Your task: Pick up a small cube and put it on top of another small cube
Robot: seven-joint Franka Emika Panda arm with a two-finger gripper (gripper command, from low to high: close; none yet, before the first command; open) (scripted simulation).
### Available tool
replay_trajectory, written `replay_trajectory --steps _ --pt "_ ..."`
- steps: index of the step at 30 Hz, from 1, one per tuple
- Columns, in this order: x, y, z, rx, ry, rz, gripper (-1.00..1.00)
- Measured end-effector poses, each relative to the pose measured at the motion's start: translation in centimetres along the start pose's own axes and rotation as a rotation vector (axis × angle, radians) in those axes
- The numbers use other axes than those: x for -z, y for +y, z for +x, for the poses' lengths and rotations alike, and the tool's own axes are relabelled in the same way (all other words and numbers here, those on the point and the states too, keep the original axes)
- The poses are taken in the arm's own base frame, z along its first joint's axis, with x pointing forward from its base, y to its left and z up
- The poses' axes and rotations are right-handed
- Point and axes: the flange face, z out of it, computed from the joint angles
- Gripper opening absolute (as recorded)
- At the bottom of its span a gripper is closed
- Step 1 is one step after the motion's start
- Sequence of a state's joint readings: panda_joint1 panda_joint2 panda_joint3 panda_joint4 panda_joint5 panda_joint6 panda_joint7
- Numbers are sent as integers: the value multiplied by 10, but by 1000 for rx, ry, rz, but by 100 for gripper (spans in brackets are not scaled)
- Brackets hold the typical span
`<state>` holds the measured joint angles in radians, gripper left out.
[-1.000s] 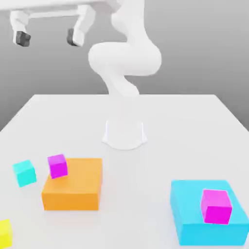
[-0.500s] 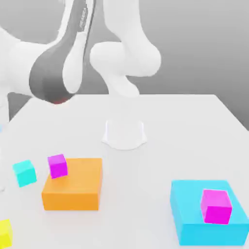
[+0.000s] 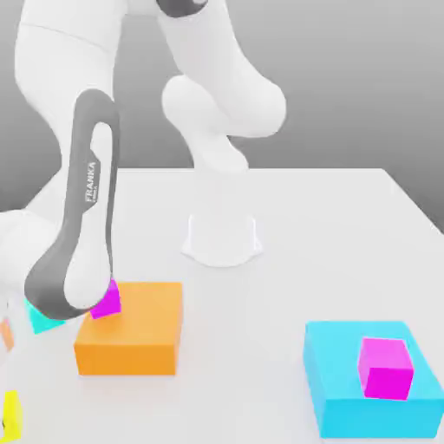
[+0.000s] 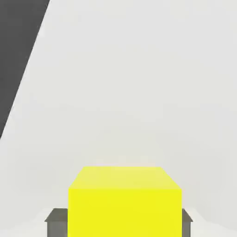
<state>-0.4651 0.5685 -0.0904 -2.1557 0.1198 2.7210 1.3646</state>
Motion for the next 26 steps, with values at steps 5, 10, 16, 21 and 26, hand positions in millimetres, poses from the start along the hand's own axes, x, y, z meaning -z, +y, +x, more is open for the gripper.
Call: replay_trajectory --steps 5,10,16,21,26 --pt "62 -1 -26 48 -9 2 -100" --pt "103 16 -155 302 -39 7 -100" --pt "144 81 -289 610 -45 7 -100" --pt "158 185 -415 954 -22 3 -100" --pt "135 217 -446 1052 -7 0 100"
